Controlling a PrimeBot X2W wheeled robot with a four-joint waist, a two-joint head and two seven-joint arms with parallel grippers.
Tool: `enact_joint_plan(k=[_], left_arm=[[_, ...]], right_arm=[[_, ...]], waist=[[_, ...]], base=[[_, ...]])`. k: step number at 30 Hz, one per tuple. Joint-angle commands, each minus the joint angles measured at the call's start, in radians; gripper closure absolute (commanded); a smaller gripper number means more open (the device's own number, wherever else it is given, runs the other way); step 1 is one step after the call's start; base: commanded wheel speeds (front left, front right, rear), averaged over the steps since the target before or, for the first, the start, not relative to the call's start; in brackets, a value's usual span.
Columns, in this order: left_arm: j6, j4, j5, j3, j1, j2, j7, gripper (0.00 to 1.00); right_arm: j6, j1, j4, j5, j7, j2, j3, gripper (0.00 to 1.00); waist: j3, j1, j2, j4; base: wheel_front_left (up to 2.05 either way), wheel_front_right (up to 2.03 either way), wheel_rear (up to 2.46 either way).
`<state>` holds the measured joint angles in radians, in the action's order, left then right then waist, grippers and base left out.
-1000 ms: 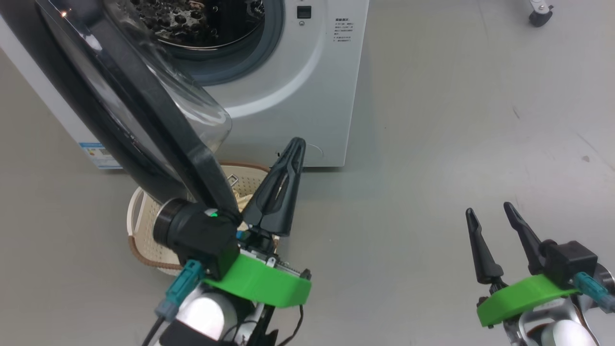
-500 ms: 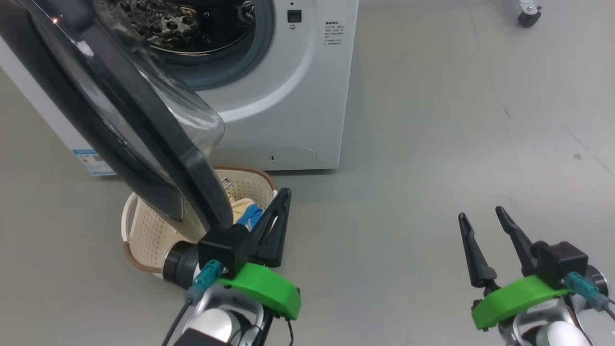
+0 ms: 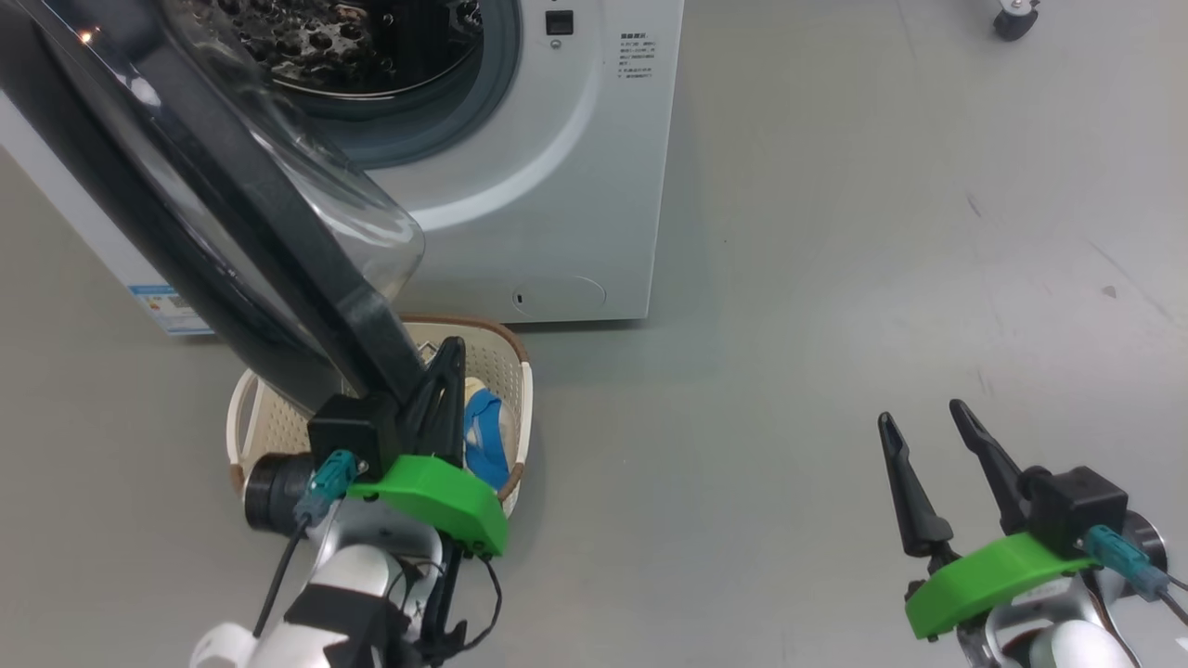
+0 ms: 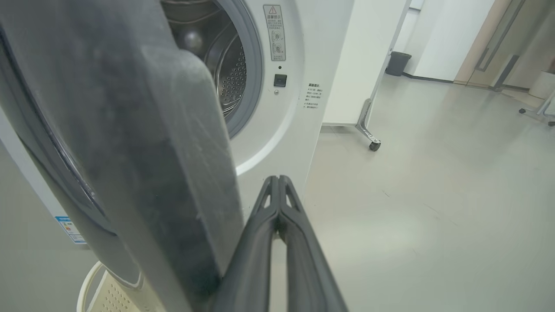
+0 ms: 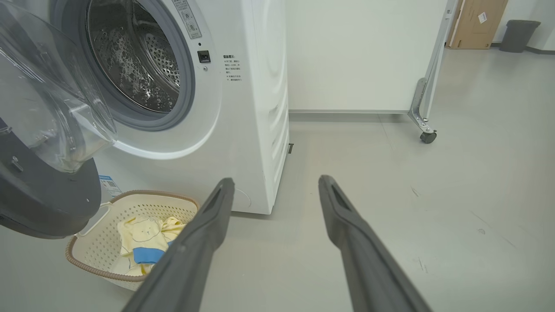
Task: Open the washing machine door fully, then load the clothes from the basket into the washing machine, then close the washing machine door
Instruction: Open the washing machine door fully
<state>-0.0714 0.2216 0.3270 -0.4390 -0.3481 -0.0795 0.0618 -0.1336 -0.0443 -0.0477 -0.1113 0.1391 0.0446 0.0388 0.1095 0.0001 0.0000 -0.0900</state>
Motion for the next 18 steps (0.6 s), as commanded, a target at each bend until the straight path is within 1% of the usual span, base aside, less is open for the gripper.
enact_joint_plan(k=[1, 7, 18], left_arm=[[-0.004, -0.024, 0.006, 0.042, -0.050, -0.019, 0.008, 1.00], [-0.006, -0.006, 0.014, 0.055, -0.063, -0.030, 0.021, 1.00], [-0.038, -0.045, -0.004, 0.041, -0.023, -0.041, 0.036, 1.00]], right_arm=[[0.003, 0.037, 0.030, -0.001, 0.004, 0.006, 0.021, 0.00], [0.003, 0.039, 0.027, -0.003, 0.006, 0.006, 0.017, 0.00], [0.003, 0.048, 0.025, 0.002, 0.009, 0.006, 0.026, 0.00]], waist=[[0.001, -0.0001, 0.0000, 0.001], [0.009, -0.0001, 0.0000, 0.010], [0.024, -0.0001, 0.0000, 0.030]], base=[[0.00, 0.00, 0.00], [0.00, 0.00, 0.00], [0.00, 0.00, 0.00]])
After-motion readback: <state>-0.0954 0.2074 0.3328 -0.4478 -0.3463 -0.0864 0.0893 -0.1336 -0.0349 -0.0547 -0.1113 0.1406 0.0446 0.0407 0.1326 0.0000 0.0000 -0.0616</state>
